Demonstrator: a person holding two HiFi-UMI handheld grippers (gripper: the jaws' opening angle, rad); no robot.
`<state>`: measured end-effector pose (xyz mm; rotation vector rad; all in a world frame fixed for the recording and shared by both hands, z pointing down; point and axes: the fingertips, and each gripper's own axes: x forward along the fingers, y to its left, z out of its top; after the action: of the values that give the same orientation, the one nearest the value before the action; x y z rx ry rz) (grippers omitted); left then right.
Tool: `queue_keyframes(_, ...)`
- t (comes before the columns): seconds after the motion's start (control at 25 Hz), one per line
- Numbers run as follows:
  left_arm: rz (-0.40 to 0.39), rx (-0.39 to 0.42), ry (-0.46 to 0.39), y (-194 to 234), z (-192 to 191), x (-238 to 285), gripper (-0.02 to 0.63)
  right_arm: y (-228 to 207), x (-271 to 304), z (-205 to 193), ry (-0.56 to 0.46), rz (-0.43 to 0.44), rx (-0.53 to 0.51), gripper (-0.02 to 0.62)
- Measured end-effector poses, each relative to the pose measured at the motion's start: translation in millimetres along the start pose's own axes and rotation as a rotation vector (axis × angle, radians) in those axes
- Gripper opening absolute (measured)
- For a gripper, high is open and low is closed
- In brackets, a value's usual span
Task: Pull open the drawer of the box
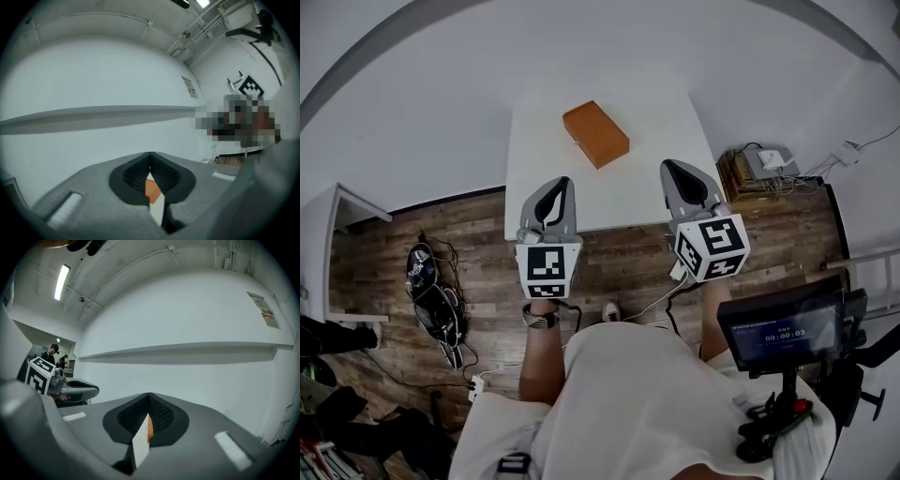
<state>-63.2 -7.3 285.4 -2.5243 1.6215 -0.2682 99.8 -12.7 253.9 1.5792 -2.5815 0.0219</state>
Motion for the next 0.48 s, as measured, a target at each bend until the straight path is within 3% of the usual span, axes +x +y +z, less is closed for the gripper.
queue_keyframes(0.48,-0.016,-0.011,0.023,29.2,-21.7,23.4,0.005,3.1,36.4,-16.6,0.048,-0.020,0.018,0.002)
